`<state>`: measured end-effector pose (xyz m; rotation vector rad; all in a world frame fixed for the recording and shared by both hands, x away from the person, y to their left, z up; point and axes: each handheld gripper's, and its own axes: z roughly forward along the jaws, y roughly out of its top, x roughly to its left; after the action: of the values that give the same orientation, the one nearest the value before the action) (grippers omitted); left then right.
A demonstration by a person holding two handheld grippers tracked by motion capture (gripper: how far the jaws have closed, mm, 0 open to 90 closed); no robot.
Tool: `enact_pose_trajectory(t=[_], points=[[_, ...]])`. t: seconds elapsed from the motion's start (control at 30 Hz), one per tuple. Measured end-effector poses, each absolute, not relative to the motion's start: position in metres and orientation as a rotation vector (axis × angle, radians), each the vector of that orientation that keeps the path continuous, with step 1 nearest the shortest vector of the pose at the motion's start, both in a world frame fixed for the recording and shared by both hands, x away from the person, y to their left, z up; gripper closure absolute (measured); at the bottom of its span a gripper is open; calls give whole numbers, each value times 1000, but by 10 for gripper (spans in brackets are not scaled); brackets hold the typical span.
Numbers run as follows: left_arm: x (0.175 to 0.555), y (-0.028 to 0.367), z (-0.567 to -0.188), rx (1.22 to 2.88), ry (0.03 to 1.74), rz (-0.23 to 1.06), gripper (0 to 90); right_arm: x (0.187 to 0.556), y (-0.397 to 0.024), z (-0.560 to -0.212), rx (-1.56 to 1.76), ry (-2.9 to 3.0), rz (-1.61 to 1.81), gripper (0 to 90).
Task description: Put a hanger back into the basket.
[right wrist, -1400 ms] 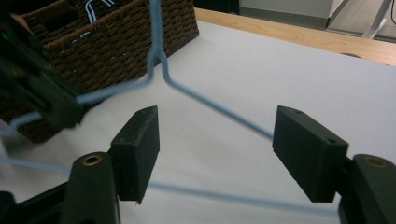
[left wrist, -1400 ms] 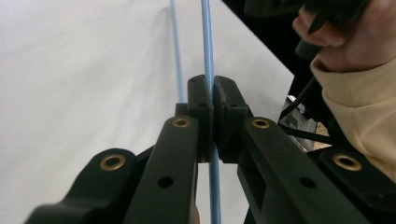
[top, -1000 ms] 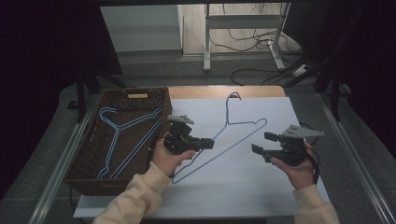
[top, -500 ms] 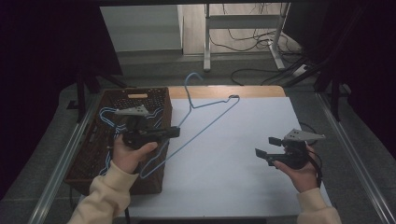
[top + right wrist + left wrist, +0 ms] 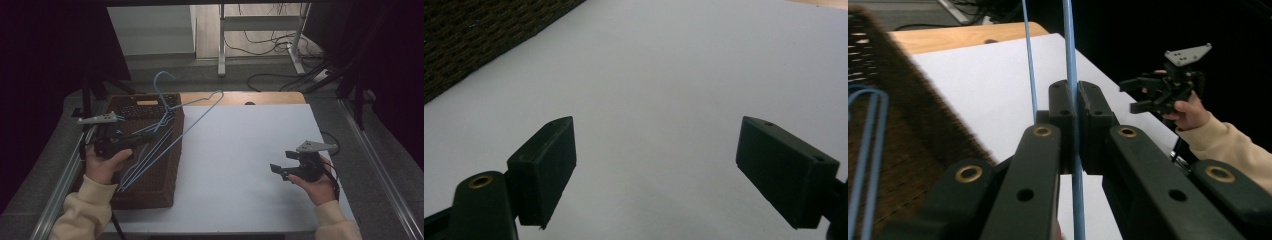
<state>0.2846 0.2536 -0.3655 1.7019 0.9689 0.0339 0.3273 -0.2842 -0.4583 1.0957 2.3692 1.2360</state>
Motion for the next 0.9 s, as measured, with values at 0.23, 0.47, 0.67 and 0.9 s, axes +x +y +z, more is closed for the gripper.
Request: enact_pose_trajectory(t=[0.23, 0.47, 0.67, 0.9], points=[[283, 285, -377, 1646, 1031, 53, 864, 328, -283, -461, 1103, 2381, 1209, 162], [284, 300, -386, 1636, 1068, 63, 865, 329, -282, -463, 1100, 2393, 1195, 162], [284, 310, -389, 1627, 1082, 73, 864, 329, -282, -464, 1094, 2403, 1183, 160], [285, 324, -395, 1616, 1111, 93, 865, 330, -283, -466, 1102, 2402, 1184, 159]])
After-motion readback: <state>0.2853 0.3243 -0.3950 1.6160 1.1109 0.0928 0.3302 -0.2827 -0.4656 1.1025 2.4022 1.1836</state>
